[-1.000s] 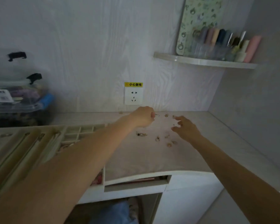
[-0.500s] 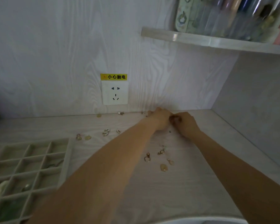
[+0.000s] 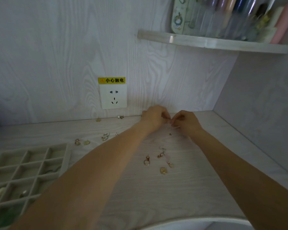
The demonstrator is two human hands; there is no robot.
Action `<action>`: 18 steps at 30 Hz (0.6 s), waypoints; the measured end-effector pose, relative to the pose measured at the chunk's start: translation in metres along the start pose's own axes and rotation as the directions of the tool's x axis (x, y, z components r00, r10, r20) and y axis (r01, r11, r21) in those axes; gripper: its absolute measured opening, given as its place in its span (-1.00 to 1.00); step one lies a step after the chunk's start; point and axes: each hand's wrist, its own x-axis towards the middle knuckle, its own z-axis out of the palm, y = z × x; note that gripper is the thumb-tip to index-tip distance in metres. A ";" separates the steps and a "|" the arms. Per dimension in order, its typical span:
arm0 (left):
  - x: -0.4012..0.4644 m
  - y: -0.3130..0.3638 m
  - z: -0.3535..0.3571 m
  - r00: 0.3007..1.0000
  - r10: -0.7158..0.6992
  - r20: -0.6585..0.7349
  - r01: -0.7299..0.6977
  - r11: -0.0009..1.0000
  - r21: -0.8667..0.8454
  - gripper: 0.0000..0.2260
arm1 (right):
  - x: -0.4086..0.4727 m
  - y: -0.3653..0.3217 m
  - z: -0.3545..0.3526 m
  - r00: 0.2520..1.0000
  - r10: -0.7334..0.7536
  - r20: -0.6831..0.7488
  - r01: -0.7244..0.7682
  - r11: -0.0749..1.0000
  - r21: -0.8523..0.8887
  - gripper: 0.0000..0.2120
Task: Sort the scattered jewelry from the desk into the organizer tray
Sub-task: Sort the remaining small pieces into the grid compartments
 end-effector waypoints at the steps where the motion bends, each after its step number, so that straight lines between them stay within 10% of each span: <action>1: -0.002 0.001 -0.003 1.000 0.015 -0.003 -0.015 0.998 -0.055 -0.89 | -0.003 -0.002 -0.002 1.000 0.016 0.013 -0.017 0.995 0.095 -0.86; 18: -0.067 0.023 -0.068 0.998 -0.030 0.054 0.039 0.987 -0.158 -0.87 | -0.062 -0.054 0.002 0.918 0.069 0.390 -0.306 0.749 0.588 -0.82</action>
